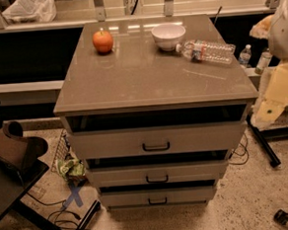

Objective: Open bottom drawer

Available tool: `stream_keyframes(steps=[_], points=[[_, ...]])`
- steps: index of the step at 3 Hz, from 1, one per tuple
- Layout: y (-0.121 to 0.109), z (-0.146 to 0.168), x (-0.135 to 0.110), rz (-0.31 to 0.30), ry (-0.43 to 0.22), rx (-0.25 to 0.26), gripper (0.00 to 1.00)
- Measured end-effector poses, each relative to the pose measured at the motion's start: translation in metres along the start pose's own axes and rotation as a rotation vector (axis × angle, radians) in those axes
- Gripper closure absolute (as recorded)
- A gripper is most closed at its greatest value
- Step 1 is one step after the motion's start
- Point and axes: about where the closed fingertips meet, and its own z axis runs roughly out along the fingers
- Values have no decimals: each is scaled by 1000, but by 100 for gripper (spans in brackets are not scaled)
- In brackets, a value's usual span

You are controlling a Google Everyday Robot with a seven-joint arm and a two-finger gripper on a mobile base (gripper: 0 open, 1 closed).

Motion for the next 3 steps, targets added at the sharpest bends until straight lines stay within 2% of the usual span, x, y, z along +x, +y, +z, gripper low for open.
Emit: stream_keyframes(steps=[1, 2, 3], points=[[25, 39, 0, -12, -99, -1, 0], [62, 96, 3, -18, -221, -40, 0], [103, 172, 0, -13, -374, -84, 0]])
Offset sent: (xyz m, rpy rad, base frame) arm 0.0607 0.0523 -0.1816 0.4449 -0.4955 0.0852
